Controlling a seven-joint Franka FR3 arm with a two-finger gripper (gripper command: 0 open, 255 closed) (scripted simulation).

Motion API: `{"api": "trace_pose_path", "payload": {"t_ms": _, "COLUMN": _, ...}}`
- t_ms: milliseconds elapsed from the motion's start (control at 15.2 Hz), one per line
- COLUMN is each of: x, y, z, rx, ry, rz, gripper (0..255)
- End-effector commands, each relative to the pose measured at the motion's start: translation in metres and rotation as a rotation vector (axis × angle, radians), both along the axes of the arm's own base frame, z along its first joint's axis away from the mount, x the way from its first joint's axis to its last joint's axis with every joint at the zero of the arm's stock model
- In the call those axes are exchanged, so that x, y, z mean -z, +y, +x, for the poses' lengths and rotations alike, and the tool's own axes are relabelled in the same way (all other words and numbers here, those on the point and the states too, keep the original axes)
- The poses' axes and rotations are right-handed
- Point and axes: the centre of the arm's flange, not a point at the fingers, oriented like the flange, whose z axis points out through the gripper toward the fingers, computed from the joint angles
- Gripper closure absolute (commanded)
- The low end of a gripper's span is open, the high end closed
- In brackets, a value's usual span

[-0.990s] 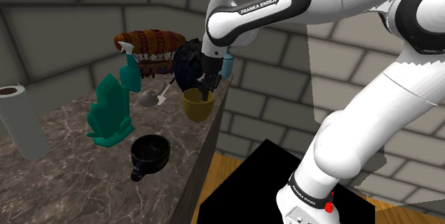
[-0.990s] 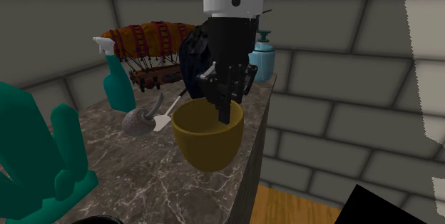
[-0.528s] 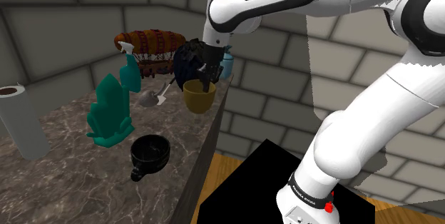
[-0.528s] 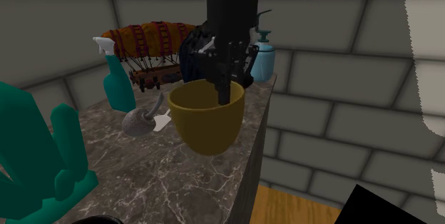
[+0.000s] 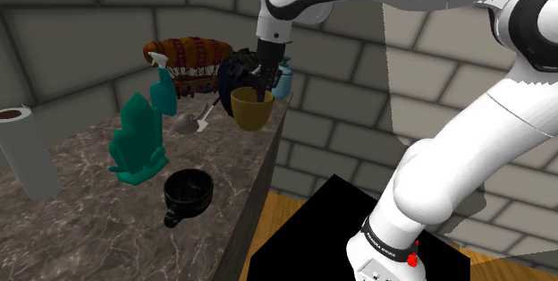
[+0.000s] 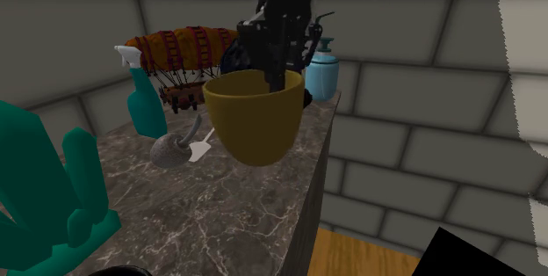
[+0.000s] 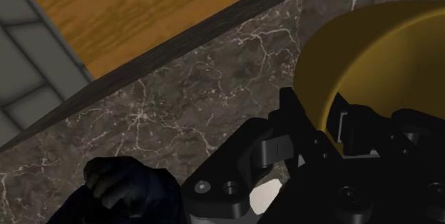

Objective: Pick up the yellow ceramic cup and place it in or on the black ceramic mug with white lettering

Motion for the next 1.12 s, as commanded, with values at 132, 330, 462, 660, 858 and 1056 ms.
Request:
{"api": "trace_pose_path", "payload": {"t_ms": 132, "x": -0.016, "y": 0.013, "z": -0.002, "rx": 0.0, "ry": 0.0, "rz": 0.0, "gripper": 255}}
{"api": "trace_pose_path", "payload": {"t_ms": 330, "x": -0.02, "y": 0.052, "z": -0.007, "rx": 0.0, "ry": 0.0, "rz": 0.0, "gripper": 255}}
{"api": "trace_pose_path", "payload": {"t_ms": 462, "x": -0.023, "y": 0.078, "z": -0.01, "rx": 0.0, "ry": 0.0, "rz": 0.0, "gripper": 255}}
{"api": "trace_pose_path", "payload": {"t_ms": 660, "x": -0.028, "y": 0.117, "z": -0.015, "rx": 0.0, "ry": 0.0, "rz": 0.0, "gripper": 255}}
{"api": "trace_pose_path", "payload": {"t_ms": 858, "x": -0.032, "y": 0.156, "z": -0.02, "rx": 0.0, "ry": 0.0, "rz": 0.0, "gripper": 255}}
{"api": "trace_pose_path", "payload": {"t_ms": 1056, "x": -0.037, "y": 0.195, "z": -0.025, "rx": 0.0, "ry": 0.0, "rz": 0.0, "gripper": 255}}
